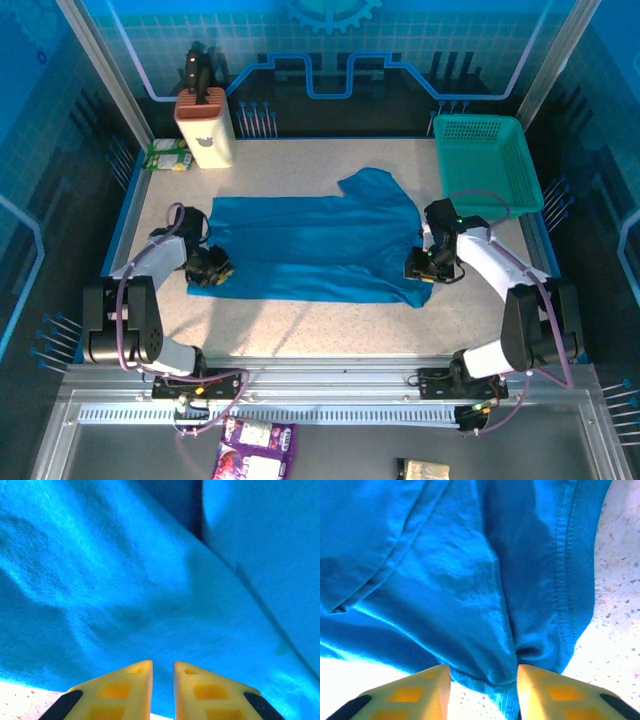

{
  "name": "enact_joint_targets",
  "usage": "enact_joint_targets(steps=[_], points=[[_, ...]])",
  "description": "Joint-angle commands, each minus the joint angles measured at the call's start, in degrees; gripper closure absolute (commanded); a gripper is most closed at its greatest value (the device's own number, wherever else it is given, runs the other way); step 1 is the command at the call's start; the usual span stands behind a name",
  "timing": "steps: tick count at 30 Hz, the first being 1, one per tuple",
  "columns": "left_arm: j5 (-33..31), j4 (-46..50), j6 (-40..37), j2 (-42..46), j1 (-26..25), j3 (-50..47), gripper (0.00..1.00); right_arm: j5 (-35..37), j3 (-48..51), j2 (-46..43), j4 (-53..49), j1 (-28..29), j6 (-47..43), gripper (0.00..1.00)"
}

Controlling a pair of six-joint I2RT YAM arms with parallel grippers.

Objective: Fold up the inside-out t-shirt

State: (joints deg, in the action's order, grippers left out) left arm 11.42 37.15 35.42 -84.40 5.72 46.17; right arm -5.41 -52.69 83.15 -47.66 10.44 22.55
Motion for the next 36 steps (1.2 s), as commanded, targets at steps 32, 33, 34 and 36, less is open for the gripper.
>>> enact_joint_targets(steps=[32,33,34,36], points=[[-0.5,-0.8,1.9,0.3,4.4,-7.1,0.82,-2.8,10.9,-5.4,3.5,-0.7,15.1,0.54],[-0.4,-0.9,2.1,0.2,4.5,-7.2,0.82,-3.4,11.7,-5.6,4.1,-0.4,15.7,0.55],[-0.5,-0.9,2.2,0.2,4.5,-7.3,0.83,-4.1,12.4,-5.8,4.8,-0.1,16.1,0.56],[-0.8,-1.0,2.5,0.2,4.5,-7.5,0.83,-4.6,13.6,-6.2,6.6,0.0,16.5,0.62]])
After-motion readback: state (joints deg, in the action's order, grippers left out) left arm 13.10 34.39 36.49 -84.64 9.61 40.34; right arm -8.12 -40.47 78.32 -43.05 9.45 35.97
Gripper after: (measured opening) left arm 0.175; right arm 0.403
